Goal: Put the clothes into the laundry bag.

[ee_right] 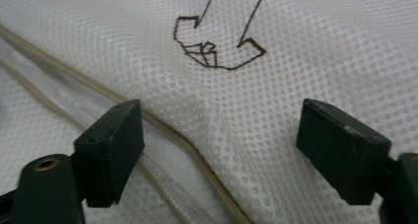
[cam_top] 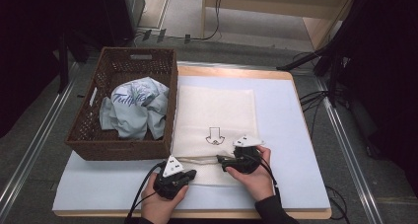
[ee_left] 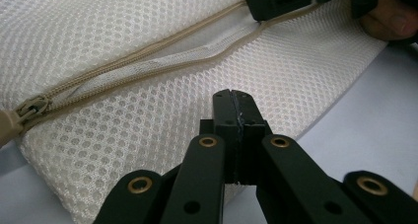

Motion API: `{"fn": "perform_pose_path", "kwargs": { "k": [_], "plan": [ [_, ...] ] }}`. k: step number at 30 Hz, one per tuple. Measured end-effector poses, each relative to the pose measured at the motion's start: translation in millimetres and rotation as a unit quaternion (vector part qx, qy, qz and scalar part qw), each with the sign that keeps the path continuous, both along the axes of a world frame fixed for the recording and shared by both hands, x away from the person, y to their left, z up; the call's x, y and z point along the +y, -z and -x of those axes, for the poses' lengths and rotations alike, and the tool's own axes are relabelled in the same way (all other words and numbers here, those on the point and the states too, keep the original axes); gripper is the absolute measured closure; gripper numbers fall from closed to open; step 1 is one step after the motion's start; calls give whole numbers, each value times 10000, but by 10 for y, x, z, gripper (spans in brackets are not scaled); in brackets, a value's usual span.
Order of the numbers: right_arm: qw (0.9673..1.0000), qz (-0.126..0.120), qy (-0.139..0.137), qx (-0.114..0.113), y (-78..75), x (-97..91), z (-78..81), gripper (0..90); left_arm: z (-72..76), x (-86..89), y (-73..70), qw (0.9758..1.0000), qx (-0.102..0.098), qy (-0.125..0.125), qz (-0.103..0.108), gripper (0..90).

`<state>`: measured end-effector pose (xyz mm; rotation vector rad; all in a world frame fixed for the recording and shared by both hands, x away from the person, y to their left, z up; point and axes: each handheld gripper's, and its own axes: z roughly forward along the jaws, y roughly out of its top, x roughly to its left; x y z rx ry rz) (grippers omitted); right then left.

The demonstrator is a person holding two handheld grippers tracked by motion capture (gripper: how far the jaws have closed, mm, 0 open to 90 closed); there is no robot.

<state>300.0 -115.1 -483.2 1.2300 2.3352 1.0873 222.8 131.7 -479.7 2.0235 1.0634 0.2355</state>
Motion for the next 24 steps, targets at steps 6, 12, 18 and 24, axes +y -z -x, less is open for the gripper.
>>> {"fn": "perform_pose_path", "kwargs": {
  "k": [6,12,18,24],
  "plan": [
    [9995,152,162,-226,-15,34,42,632,6,-6,0,10000,-16,-12,-21,900],
    [9962,-668,404,-382,-112,-136,-43,807,9,-8,0,10000,-31,-9,-25,900],
    [9987,-481,172,-38,13,-104,-116,619,7,-4,1,10000,-15,-11,-13,900],
    [9990,-339,-296,-24,15,-47,-92,236,5,-2,1,10000,-12,0,0,900]
  ]
}}
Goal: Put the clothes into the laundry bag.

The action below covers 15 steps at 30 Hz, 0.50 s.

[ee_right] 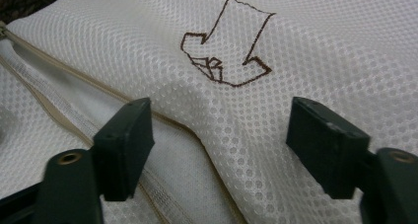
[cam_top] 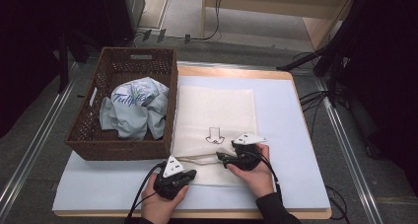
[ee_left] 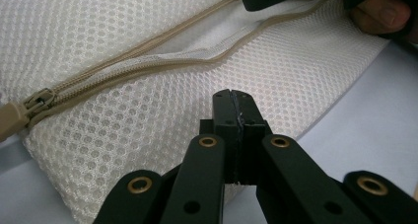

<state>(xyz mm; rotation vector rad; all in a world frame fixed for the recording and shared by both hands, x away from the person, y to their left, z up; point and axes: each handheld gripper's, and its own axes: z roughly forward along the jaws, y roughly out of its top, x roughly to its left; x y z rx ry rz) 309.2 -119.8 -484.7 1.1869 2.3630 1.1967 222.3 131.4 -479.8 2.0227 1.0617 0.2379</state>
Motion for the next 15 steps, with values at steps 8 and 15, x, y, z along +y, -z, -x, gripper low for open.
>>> {"fn": "perform_pose_path", "kwargs": {
  "k": [8,15],
  "plan": [
    [9974,616,357,-122,-16,80,70,308,2,-1,0,10000,-7,-4,-11,900],
    [9979,581,142,-231,-49,54,158,823,1,-1,-1,10000,0,-5,-10,900]
  ]
}}
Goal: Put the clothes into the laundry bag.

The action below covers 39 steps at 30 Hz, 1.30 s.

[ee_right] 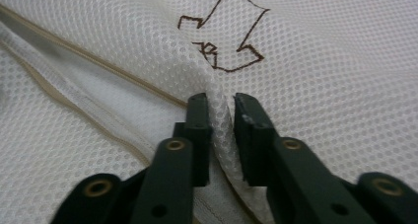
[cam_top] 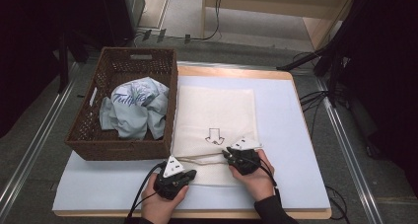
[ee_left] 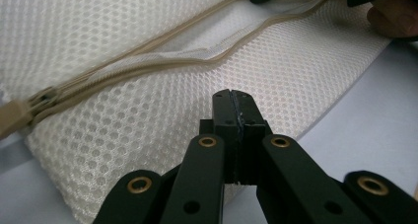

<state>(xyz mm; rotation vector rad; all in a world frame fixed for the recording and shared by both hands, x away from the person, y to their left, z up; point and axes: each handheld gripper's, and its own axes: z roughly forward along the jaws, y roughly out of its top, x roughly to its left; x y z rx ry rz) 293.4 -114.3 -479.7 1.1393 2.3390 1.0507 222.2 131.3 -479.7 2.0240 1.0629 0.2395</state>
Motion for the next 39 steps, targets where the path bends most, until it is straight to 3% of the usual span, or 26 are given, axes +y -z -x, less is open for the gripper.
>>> {"fn": "perform_pose_path", "kwargs": {
  "k": [1,5,11,17,18,22,28,36,39],
  "plan": [
    [10000,-5,36,16,-5,-10,0,853,0,-1,0,10000,-6,-4,-4,900],
    [9986,-524,76,93,-24,-108,-19,876,0,0,0,10000,-1,-2,-1,900],
    [9952,-926,171,-259,-188,-148,30,876,1,-1,0,10000,-10,7,-4,900],
    [9908,-1266,261,-412,-294,-193,63,876,1,-1,0,10000,-6,1,-3,900],
    [9883,-1412,300,-495,-339,-223,74,876,0,-1,0,10000,-11,0,-9,900],
    [9849,-1600,331,-573,-399,-262,87,876,1,-3,1,10000,-9,-7,1,900],
    [9812,-1774,356,-678,-452,-303,101,876,3,-5,0,10000,-16,-6,0,900],
    [9825,-1723,332,-629,-425,-296,95,876,13,7,-8,10000,-35,-30,75,862],
    [9826,-1720,351,-600,-409,-291,87,876,47,-7,-34,9998,-128,124,98,818]
  ]
}}
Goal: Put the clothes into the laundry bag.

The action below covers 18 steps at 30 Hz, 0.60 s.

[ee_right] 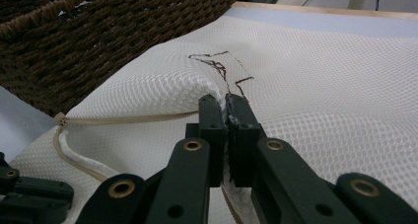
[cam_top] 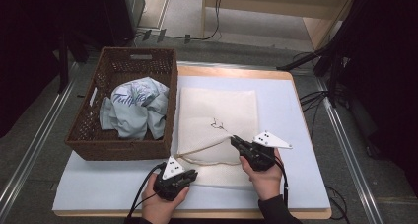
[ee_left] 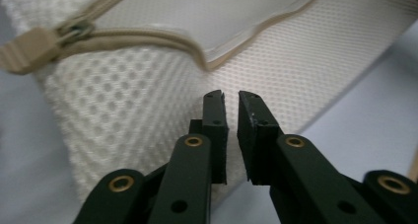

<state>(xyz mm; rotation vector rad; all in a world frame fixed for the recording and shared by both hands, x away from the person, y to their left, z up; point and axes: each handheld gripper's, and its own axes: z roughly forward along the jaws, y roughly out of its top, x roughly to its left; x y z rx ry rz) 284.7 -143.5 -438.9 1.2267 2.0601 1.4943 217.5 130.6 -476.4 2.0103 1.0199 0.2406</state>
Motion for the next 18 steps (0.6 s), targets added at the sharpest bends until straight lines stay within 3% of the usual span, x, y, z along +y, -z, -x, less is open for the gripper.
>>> {"fn": "perform_pose_path", "kwargs": {
  "k": [5,8,13,18],
  "plan": [
    [10000,8,-29,42,24,-6,-13,876,33,44,-111,9993,-25,19,382,706],
    [10000,22,-31,55,28,-7,-14,876,59,50,-185,9991,-111,27,405,642],
    [9999,24,-47,86,38,-11,-21,876,97,93,-469,9981,-370,178,455,567],
    [9999,12,-51,107,45,-10,-25,875,69,162,-681,9971,-536,116,527,505]
  ]
}}
